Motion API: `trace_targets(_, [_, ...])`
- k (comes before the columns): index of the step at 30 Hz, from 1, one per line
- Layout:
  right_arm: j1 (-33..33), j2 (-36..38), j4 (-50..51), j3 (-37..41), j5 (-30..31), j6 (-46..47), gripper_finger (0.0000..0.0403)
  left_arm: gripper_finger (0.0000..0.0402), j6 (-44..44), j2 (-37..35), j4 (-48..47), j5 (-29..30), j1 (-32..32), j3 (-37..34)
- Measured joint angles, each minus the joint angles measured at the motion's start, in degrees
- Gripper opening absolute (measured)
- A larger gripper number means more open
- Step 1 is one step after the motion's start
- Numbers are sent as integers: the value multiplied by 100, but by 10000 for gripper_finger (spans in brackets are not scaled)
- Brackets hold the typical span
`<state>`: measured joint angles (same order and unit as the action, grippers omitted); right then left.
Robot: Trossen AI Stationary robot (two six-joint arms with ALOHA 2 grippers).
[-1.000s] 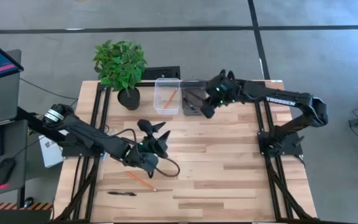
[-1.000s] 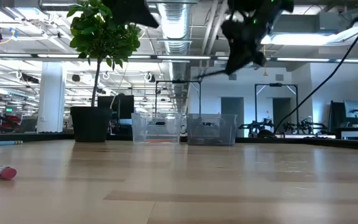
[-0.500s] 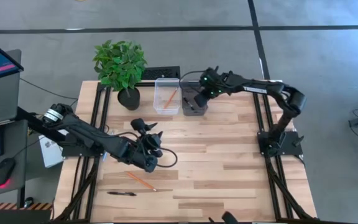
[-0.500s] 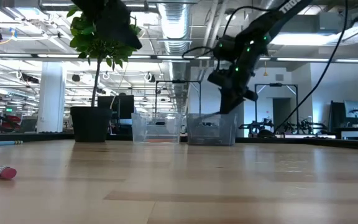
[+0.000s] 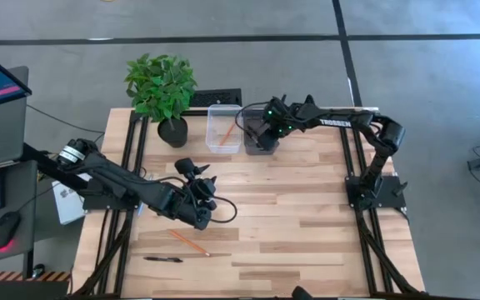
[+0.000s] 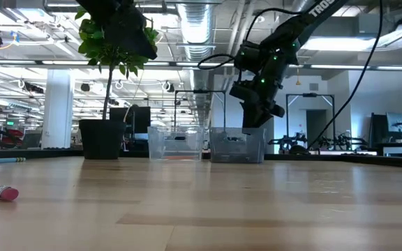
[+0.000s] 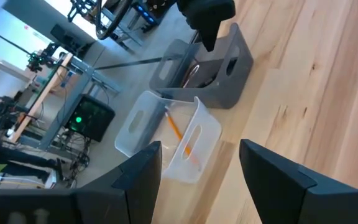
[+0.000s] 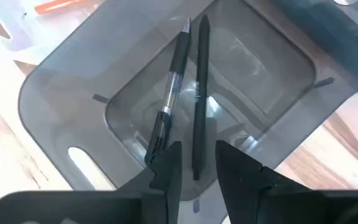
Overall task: Sort pens & pencils
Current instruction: Put the orange pencil into the transparent bin
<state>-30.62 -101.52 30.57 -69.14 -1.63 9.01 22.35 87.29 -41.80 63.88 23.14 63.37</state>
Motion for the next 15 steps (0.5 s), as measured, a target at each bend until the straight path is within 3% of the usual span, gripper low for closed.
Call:
trace_targets(3, [26,37,82,-66,1,147,123,208,-2,0,-211,-139,2,0])
trace_targets(6, [102,321,105,-133,0,191,123,208,80,0,-536,-647,29,0])
trace_targets(15, [990,1648,786,-184,-2,118,125,208,-93,0,-848,-3023,28,0])
